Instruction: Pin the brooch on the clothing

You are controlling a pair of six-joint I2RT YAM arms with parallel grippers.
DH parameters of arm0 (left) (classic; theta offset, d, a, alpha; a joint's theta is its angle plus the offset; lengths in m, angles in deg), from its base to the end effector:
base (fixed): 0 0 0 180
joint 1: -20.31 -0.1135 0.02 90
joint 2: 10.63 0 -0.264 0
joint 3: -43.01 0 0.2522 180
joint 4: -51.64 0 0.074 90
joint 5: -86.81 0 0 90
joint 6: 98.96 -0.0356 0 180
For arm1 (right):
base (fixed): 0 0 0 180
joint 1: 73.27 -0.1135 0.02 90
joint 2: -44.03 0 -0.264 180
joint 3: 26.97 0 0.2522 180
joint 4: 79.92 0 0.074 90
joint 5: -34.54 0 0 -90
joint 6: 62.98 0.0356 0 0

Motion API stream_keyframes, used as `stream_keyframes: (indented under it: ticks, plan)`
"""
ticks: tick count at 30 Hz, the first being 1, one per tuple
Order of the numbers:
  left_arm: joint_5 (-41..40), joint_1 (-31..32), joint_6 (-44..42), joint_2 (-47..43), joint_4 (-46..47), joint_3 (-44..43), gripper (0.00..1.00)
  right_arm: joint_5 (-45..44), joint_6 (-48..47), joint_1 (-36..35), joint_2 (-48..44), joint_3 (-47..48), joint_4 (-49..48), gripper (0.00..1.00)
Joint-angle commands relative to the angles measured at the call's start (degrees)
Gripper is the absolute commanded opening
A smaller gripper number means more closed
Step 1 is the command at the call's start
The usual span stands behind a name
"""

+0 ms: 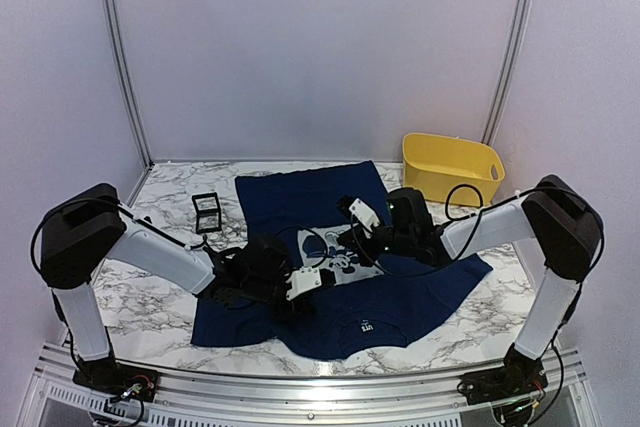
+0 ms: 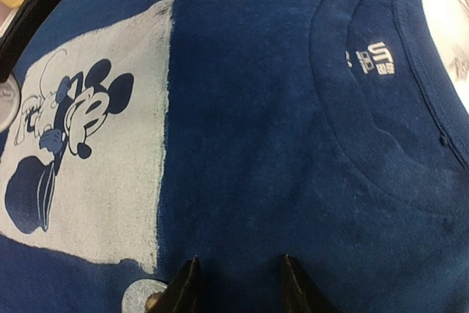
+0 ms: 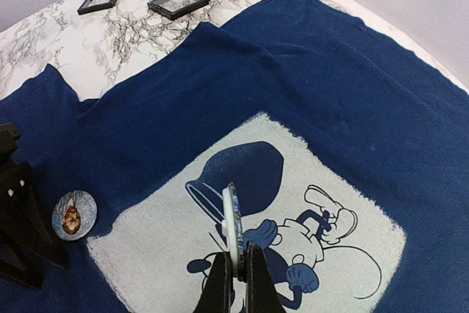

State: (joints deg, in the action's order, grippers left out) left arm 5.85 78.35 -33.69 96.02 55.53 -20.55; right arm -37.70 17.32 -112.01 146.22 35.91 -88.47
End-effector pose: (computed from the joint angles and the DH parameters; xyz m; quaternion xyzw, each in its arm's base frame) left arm 0.1881 -0.3121 0.1252 0.6207 0.6533 -0.1908 0.3893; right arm 0.2768 0.2360 0.1566 -0.4219 0.7520 0.2523 0.4391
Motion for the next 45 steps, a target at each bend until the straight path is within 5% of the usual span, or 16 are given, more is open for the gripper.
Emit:
stream_keyframes:
  ticks: [1, 9, 29, 33, 45]
  plan:
    - [-0.5, 0.2, -1.7, 2.6, -4.3, -1.0, 0.31, -0.9, -0.6, -0.6, -2.0, 0.4, -0.9, 0.00]
    - [-0.1, 0.1, -1.6, 2.3, -5.5, -1.5, 0.00, -0.5, -0.8, -0.6, -3.5, 0.0, 0.0, 0.00]
    - [8.4, -3.1, 7.3, -2.9, 0.7, 0.7, 0.00, -7.6, -9.1, -12.0, 3.6, -22.3, -46.9, 0.00]
    - [7.0, -3.2, 8.2, -3.4, 0.8, 1.5, 0.10, -9.5, -12.1, -13.1, 4.9, -22.6, -48.9, 0.00]
    - [4.3, -3.2, 7.9, -5.2, 0.8, 4.9, 0.13, -11.1, -17.2, -14.5, 6.1, -21.4, -46.1, 0.00]
